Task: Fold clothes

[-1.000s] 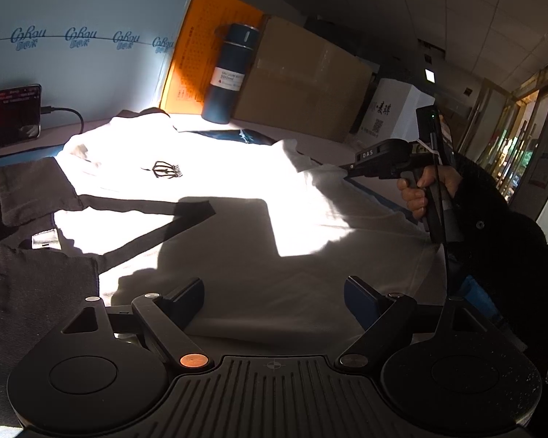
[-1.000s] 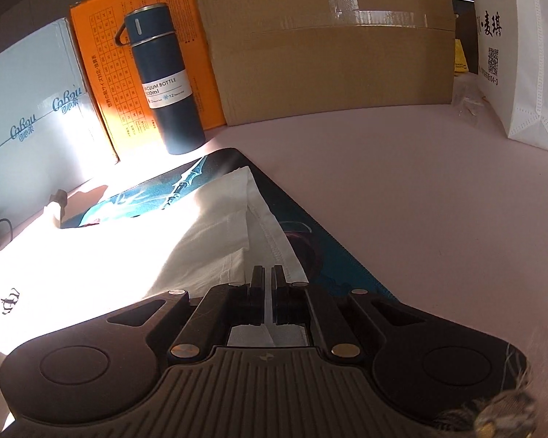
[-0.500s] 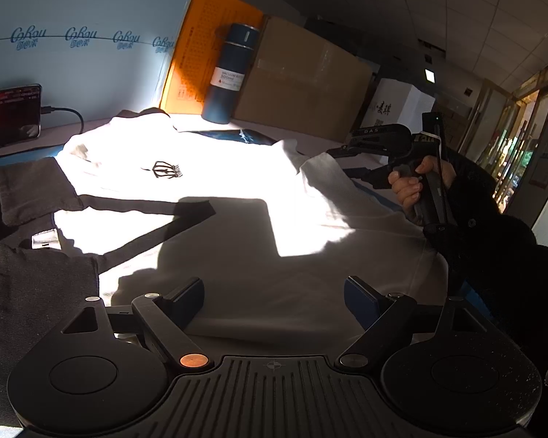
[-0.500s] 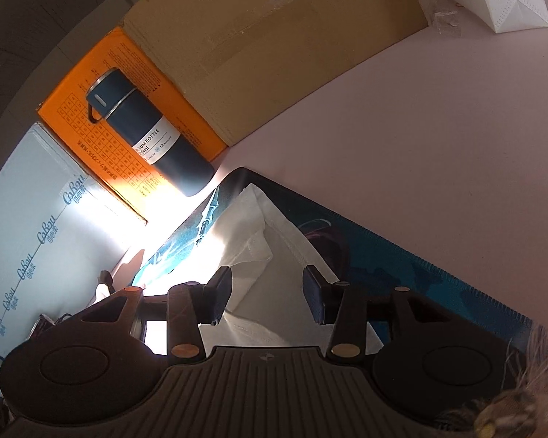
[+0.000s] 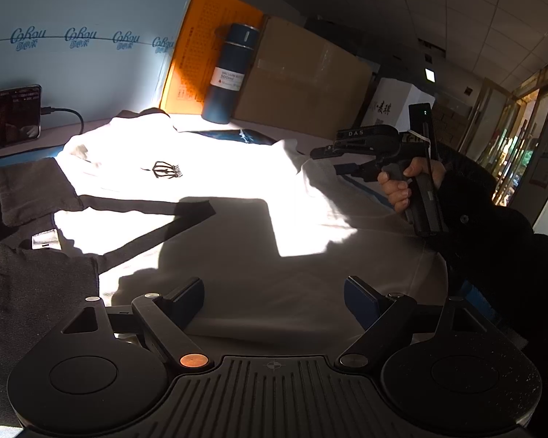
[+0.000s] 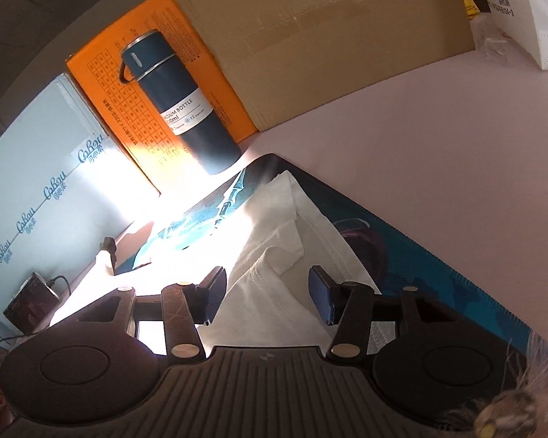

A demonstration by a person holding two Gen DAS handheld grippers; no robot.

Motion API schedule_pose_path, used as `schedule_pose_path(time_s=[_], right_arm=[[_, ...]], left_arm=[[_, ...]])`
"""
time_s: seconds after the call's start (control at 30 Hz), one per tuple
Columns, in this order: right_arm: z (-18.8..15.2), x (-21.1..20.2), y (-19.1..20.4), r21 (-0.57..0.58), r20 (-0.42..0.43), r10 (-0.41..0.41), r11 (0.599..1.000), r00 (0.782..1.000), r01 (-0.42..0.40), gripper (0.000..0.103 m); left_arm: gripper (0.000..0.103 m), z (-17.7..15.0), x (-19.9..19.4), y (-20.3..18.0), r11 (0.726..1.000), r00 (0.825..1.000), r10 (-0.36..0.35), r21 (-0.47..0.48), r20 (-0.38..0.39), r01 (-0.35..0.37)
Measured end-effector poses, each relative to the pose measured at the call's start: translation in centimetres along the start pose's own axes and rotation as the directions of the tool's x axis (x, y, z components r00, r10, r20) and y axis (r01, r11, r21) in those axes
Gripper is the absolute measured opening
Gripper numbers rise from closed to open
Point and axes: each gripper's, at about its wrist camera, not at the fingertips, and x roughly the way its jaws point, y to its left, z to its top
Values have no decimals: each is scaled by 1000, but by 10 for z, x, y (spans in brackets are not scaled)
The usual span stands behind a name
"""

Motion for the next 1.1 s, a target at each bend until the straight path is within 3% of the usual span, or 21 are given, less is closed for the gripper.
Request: schedule_pose_path(time_s=[0.07, 0.17, 0.3, 0.63, 0.73, 0.8, 0.93, 1.1], right_arm=[[-6, 2, 13, -120, -7, -28, 992, 1000, 27, 5], [-11, -10, 18, -167, 27, -31, 985, 999, 35, 3], [-12, -33, 12, -142, 68, -39, 989, 997, 48, 3], [-26, -39, -2, -98, 39, -90, 991, 995, 94, 3], [-22, -44, -11, -22, 47, -94, 995, 994, 95, 12], [-22, -58, -15, -3, 74, -91, 996, 993, 92, 30], [-35, -87, -12, -72, 97, -113, 990, 989, 120, 32], [-60, -102, -8, -155, 52, -157, 974, 986, 164, 39]], left_arm=[[86, 0, 0, 0, 1000, 1000, 0, 0, 0, 0], [86, 1, 0, 1, 1000, 1000, -1, -1, 1, 1], [86, 1, -1, 0, 1000, 1000, 0, 1, 1, 0], [86, 1, 0, 2, 1000, 1000, 0, 2, 0, 0], [86, 1, -1, 2, 1000, 1000, 0, 2, 1, 0], [86, 1, -1, 2, 1000, 1000, 0, 2, 1, 0], [86, 1, -1, 2, 1000, 1000, 0, 5, 2, 0], [86, 1, -2, 0, 1000, 1000, 2, 9, 6, -2]])
